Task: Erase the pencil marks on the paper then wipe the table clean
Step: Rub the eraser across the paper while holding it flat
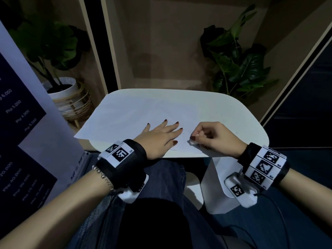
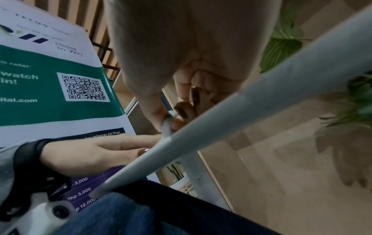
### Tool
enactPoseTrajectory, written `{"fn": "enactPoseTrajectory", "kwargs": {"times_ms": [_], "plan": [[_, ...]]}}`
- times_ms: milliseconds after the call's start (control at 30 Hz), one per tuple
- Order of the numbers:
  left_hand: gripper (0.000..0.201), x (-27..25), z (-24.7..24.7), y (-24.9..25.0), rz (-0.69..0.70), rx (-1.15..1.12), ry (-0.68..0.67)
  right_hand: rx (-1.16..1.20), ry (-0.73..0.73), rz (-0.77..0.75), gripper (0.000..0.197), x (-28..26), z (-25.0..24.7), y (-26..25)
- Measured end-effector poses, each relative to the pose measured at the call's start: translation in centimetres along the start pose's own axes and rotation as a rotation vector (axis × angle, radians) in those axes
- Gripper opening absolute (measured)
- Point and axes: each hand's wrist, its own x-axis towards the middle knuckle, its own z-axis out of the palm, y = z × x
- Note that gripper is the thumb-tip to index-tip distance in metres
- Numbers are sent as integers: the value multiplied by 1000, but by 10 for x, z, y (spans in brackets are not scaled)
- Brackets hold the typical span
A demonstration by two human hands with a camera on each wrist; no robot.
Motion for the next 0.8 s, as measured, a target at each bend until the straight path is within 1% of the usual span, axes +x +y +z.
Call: {"fn": "enactPoseTrajectory", "kwargs": {"times_ms": [133, 300, 433, 600, 733, 767, 800], "plan": [[52, -1, 5, 5, -28, -59, 13, 70, 58, -1, 5, 1, 1, 1], [54, 1, 7, 2, -29, -72, -27, 76, 108, -52, 2, 1, 7, -1], [54, 1, 8, 2, -29, -52, -33, 90, 72, -75, 2, 2, 15, -1], [53, 0, 7, 4, -37, -48, -37, 76, 113, -90, 5, 1, 24, 4], [53, 0, 7, 6, -51, -36, -36, 82, -31, -137, 4, -2, 22, 1], [53, -1, 7, 6, -55, -32, -35, 77, -18, -136, 4, -2, 22, 1], [53, -1, 7, 7, -56, -31, -34, 73, 29, -127, 4, 0, 23, 2]]}}
